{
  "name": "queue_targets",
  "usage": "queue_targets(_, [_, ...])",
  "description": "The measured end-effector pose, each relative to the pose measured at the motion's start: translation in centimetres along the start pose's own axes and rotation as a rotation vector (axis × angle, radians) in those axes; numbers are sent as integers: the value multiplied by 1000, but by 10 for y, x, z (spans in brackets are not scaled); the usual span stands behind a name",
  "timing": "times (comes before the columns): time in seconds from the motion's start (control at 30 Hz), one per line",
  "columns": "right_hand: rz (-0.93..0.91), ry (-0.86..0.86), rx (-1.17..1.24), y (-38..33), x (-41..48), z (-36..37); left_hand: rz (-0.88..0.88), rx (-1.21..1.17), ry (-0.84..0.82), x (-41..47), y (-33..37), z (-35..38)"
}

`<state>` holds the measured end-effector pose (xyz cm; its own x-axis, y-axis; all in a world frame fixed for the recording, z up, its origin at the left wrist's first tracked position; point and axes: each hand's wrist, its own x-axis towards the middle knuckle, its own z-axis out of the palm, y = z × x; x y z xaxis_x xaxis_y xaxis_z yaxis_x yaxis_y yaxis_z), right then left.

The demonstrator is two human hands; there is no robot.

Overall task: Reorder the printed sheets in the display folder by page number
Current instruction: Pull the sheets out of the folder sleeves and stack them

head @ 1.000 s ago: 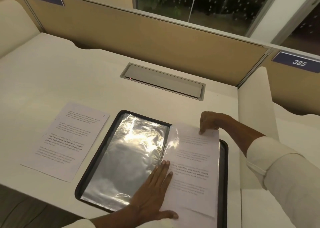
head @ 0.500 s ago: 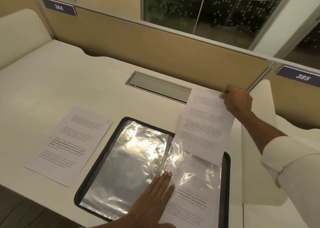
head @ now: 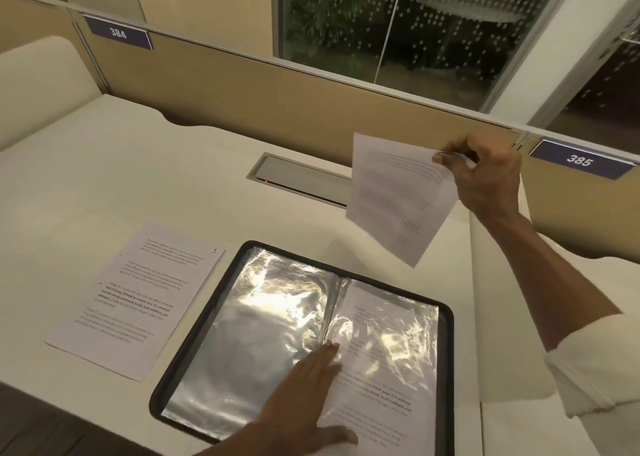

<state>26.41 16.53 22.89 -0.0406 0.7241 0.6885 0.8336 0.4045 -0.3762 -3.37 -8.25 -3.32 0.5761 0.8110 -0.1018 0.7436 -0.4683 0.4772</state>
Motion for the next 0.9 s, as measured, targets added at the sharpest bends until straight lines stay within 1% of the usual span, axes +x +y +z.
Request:
queue_targets(0.03, [19,-17,37,-8,-6,-3,-104,-149,-9,-1,4,-13])
queue_targets(0.07, [50,-37,80,-16,-12,-5,-172,-252,64,0,6,-26])
queue_targets(0.17, [175,-135,232,-37,-24,-9,-285,-462,469,11,1,-64])
queue_targets(0.2, [210,-174,286,-43,-27,-9,-328,-524,560,15,-6,-77])
queue_targets(0.23, [238,-214,346,-50,-29,-9,-370,-581,631,19,-14,-91])
queue_targets(0.3, [293,-287,470,-64,-33,-4,-454,-689,696,21,-25,-120])
queue_targets(0.4, [387,-346,605,-86,-42,16,-518,-835,675,11,-35,-165])
queue_targets(0.53, [599,-353,735,-110,-68,66,-531,-976,607,-19,-50,-193])
queue_targets(0.57, [672,-349,742,-118,-77,79,-555,-979,603,-28,-58,-194])
queue_targets(0.63, [875,-372,757,-138,-98,106,-616,-966,610,-46,-77,-193])
queue_targets(0.7, [1049,-456,819,-162,-122,129,-690,-969,622,-64,-101,-192])
queue_targets(0.8, [1105,-606,888,-200,-164,169,-766,-929,620,-92,-145,-197])
queue_targets(0.9, [1074,-748,830,-238,-194,207,-837,-846,616,-116,-191,-204])
